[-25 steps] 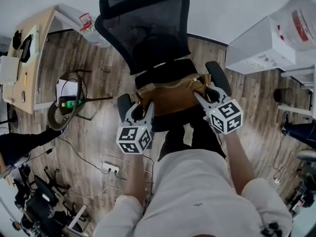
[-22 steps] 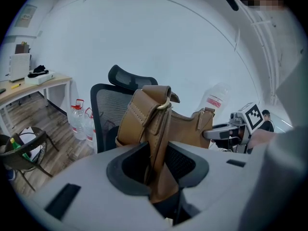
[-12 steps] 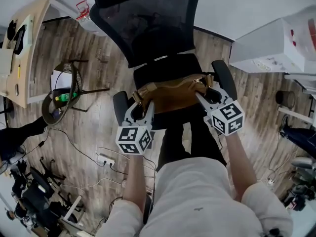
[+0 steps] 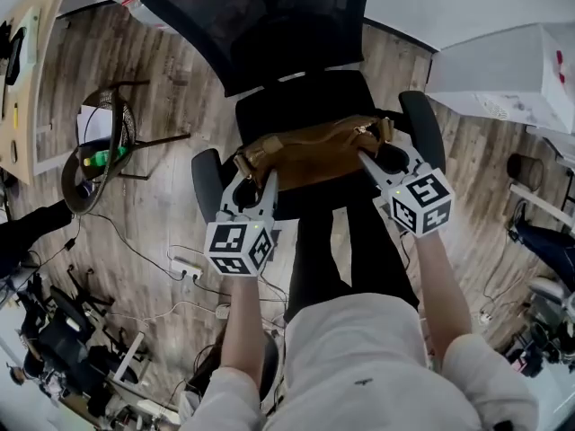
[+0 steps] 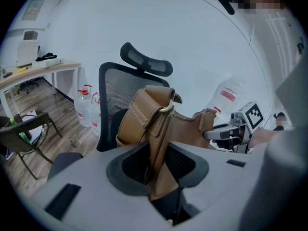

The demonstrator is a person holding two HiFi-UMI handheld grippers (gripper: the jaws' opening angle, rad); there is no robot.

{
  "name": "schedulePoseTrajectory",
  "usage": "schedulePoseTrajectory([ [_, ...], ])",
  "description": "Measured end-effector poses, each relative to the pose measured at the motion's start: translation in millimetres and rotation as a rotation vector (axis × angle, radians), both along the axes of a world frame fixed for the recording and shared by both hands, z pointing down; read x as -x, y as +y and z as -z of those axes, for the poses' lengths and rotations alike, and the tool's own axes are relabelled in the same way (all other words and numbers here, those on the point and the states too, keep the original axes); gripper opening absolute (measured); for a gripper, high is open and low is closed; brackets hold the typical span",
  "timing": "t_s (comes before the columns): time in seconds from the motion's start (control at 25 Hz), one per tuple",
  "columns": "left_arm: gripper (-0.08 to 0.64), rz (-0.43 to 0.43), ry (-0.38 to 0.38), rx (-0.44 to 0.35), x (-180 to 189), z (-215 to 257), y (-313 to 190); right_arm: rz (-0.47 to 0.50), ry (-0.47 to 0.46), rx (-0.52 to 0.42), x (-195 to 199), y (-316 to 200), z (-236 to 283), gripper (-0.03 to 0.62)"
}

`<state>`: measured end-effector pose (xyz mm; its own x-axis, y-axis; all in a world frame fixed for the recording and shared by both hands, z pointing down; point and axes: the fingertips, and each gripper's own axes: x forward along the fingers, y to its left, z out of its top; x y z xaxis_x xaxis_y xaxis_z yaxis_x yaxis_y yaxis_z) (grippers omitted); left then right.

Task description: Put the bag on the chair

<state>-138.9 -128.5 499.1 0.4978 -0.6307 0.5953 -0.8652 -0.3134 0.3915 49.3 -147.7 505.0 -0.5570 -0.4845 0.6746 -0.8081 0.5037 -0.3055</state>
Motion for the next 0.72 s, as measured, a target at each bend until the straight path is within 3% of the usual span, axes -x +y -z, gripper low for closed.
schedulePoseTrajectory([
  [0.72,0.100,0.059,0.005,0.045,3,-79,-23,-0.011,-0.016,0.035,1,-29,-78,0.123],
])
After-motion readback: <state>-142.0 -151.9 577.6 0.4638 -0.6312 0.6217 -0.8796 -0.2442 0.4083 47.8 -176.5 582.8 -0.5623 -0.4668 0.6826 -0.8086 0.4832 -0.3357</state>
